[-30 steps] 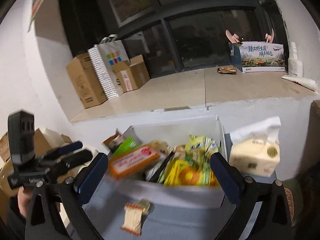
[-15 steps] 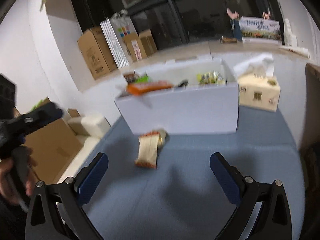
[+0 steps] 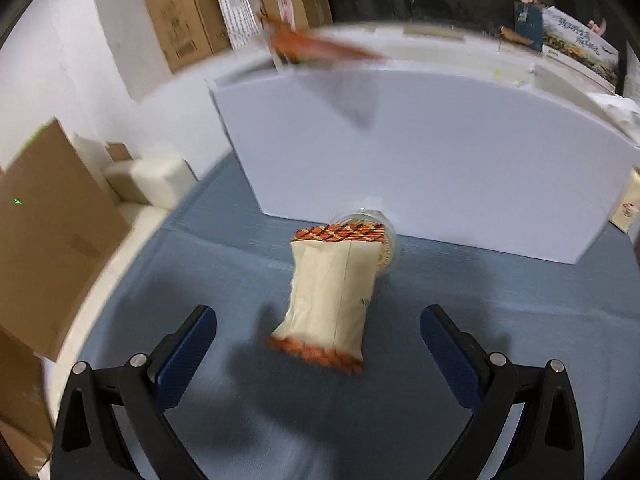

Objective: Organize snacks
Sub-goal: 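Grasp the cream bread bag with the right tool while the left grasps the jelly cup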

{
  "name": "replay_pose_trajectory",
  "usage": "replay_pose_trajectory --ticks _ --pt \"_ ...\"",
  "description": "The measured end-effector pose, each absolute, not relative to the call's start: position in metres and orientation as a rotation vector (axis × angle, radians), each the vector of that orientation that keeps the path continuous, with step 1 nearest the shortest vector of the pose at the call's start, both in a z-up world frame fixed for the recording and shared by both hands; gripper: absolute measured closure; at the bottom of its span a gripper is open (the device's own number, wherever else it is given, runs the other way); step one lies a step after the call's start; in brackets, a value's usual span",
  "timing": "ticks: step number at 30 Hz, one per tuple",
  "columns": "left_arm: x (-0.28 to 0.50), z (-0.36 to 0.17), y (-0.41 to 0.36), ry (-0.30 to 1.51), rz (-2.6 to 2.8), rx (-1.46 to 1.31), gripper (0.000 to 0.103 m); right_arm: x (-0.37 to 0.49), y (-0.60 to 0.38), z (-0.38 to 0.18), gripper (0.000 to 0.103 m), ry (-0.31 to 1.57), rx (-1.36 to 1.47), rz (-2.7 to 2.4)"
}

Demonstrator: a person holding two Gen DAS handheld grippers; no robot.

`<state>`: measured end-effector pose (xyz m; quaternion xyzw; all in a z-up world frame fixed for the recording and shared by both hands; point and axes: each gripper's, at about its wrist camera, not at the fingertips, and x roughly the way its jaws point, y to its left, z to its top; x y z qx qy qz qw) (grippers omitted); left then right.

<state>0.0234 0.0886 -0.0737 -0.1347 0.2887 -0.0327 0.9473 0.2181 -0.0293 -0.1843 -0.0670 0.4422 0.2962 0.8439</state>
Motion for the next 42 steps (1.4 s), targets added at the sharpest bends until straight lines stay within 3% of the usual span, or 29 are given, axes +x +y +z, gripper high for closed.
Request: replay_pose_trajectory --ticks 1,3,4,5,11,25,40,42 --pt "0.023 -0.075 0.089 0.591 -0.067 -0.279 0.000 0.221 -0.027 -0.188 0.005 0.945 -0.136 0.620" --pt "0.024 -0.079 0.089 0.602 -0.070 -0.281 0.000 0.222 -0.020 -0.191 0.027 0.929 -0.179 0.581" --pt "0.024 -0.080 0.089 0.605 -0.066 -0.280 0.000 0.221 -0.016 -0.190 0.051 0.919 -0.219 0.572" --pt "0.025 -0.083 0.089 0.610 -0.060 -0.280 0.000 0.222 -0.013 -0.189 0.053 0.914 -0.244 0.570" --pt "0.029 -0.088 0.091 0.620 -0.060 -0.291 0.000 0.216 -0.025 -0.183 0.057 0.899 -0.203 0.584" --pt "0.104 -0.115 0.044 0.718 -0.111 -0.223 0.000 0.155 -0.146 -0.096 0.056 0.696 -0.092 0.553" --pt "0.233 -0.187 0.007 0.852 0.125 -0.195 0.000 0.121 -0.234 -0.106 0.056 0.701 0.028 0.416" --pt "0.240 -0.194 0.007 0.877 0.126 -0.197 0.005 0.122 -0.237 -0.106 0.056 0.702 0.036 0.409"
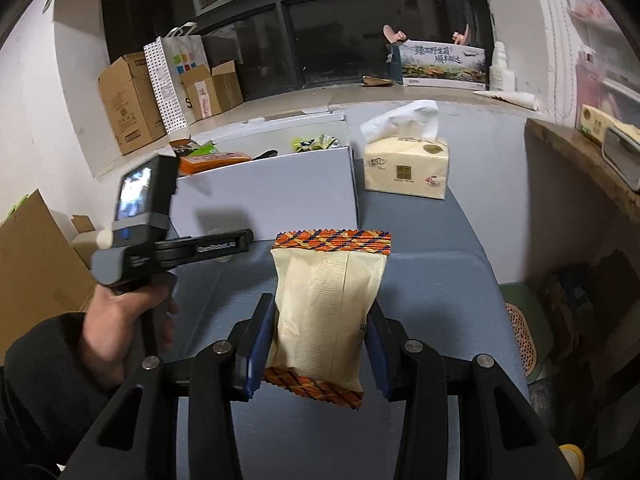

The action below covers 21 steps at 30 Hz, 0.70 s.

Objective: Organize snacks
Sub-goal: 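Grasp the cream bread bag with the right tool while the left grasps the jelly cup, then drop the jelly cup with the left tool while the right drops the bread bag into the box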

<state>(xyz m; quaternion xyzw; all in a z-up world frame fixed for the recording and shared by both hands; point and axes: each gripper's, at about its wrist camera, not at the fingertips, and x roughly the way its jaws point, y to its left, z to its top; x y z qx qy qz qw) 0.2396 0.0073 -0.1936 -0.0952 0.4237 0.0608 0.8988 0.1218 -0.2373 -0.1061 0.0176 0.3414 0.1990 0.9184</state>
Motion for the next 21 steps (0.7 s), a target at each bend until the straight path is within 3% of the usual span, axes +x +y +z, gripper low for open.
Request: replay_pose_trajectory --ticks 1,3,5,13,21 --pt "0.240 -0.195 0.008 0.879 0.123 -0.197 0.009 0.123 -0.238 -0.106 0.056 0.703 0.039 0.407" --pt "0.243 -0.198 0.008 0.896 0.115 -0.190 0.048 0.123 -0.240 -0.107 0.056 0.705 0.047 0.405" --pt "0.243 -0.198 0.007 0.899 0.116 -0.158 0.054 0.123 -0.240 -0.109 0.056 0.709 0.050 0.404" --pt "0.212 -0.182 0.016 0.847 0.026 -0.196 0.054 0.122 -0.238 -0.108 0.056 0.709 0.046 0.413" --pt "0.110 -0.114 0.012 0.675 -0.165 -0.168 0.054 0.119 -0.229 -0.099 0.056 0.689 0.054 0.465"
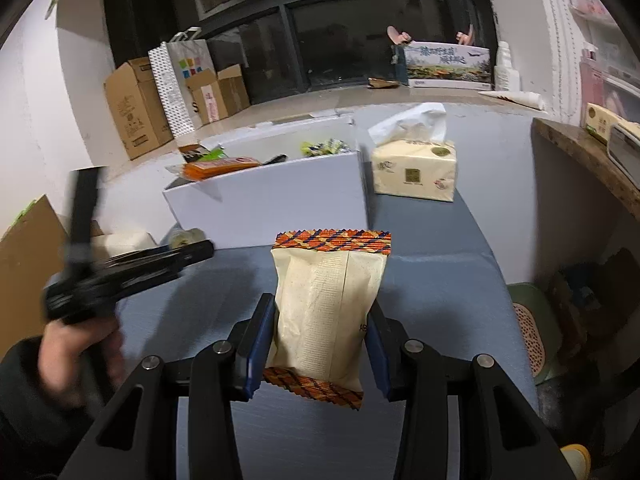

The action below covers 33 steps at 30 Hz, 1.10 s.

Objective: Organize snacks
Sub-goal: 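Drop the jelly cup with the left tool while the right drops the bread bag into the box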

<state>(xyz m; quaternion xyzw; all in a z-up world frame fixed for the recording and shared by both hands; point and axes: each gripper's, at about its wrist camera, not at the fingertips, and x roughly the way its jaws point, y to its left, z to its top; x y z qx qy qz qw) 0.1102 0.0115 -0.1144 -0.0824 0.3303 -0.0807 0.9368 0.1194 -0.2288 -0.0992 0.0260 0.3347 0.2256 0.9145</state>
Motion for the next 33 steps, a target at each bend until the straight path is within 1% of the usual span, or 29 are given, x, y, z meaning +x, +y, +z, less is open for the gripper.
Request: replay_pose_trajectory --ticks 7,11,15,19,22,27,31,32,33 --pt "0.059 -0.065 0.020 0.587 -0.232 -0.185 0.054 0.125 -0.206 -0.081 0.056 0.651 0.049 0.530" --pt "0.069 -0.039 0.026 0.537 -0.233 -0.171 0.054 0.134 -0.187 -0.066 0.056 0.614 0.015 0.567" --pt "0.108 -0.012 0.042 0.472 -0.193 -0.161 0.054 0.157 -0.170 -0.042 0.056 0.569 0.007 0.610" --pt "0.156 0.008 0.058 0.468 -0.183 -0.177 0.054 0.197 -0.153 -0.014 0.056 0.524 0.022 0.628" --pt "0.196 0.017 0.066 0.480 -0.149 -0.157 0.054 0.240 -0.145 -0.003 0.056 0.547 0.100 0.624" --pt "0.260 0.009 0.073 0.555 -0.117 -0.149 0.054 0.301 -0.120 -0.003 0.056 0.594 0.075 0.560" --pt "0.291 -0.007 0.073 0.613 -0.106 -0.117 0.052 0.332 -0.106 -0.009 0.056 0.632 0.047 0.540" --pt "0.299 -0.012 0.073 0.645 -0.095 -0.109 0.038 0.339 -0.104 -0.010 0.052 0.637 0.042 0.528" --pt "0.304 -0.018 0.076 0.664 -0.082 -0.115 0.016 0.345 -0.103 -0.012 0.050 0.644 0.050 0.520"
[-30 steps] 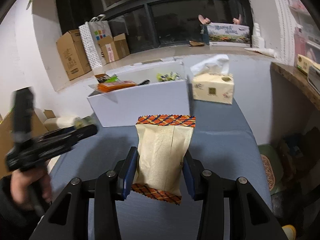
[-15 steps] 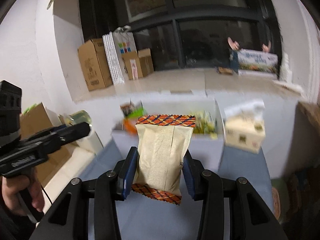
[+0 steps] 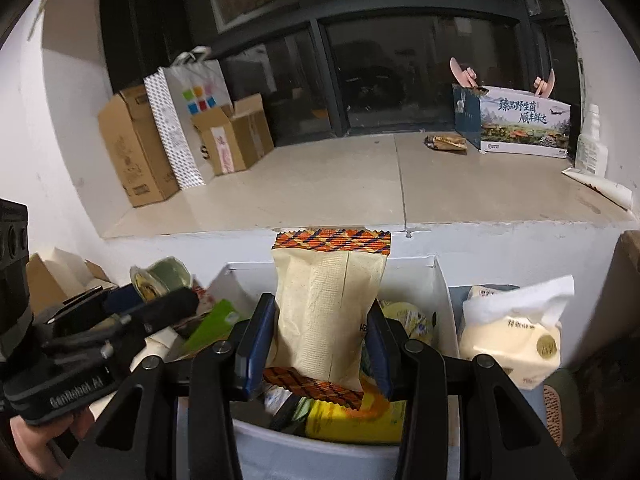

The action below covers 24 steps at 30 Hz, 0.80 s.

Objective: Organize snacks

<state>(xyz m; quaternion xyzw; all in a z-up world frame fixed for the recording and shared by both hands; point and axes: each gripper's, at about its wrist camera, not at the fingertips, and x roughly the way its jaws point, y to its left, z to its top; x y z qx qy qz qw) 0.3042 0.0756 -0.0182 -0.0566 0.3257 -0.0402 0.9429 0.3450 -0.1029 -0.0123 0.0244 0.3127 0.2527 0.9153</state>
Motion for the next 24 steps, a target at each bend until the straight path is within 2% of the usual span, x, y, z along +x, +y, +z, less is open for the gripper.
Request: replay_pose_trajectory --ticks 1,2,4,11,13,19,24 --pt "0.305 -0.022 0.081 0.661 -0.073 -0.143 0.006 0.350 -0.102 -0.015 0.032 0.659 0.065 0.529" --pt "0.305 -0.024 0.085 0.657 -0.081 -0.165 0.000 0.357 -0.103 -0.019 0.018 0.678 0.082 0.505" --pt "0.303 -0.029 0.088 0.668 -0.097 -0.179 0.000 0.362 -0.110 -0.026 0.000 0.688 0.127 0.465" --pt "0.285 -0.025 0.092 0.641 -0.081 -0.173 0.000 0.363 -0.120 -0.044 0.000 0.738 0.132 0.486" --pt "0.268 -0.014 0.089 0.578 -0.075 -0.157 0.000 0.358 -0.118 -0.042 0.000 0.733 0.109 0.490" --pt "0.208 0.016 0.077 0.433 0.012 -0.065 0.000 0.313 -0.116 -0.020 0.000 0.624 -0.063 0.451" --pt "0.153 0.025 0.085 0.400 0.056 -0.161 0.000 0.259 -0.136 0.001 0.000 0.540 -0.048 0.457"
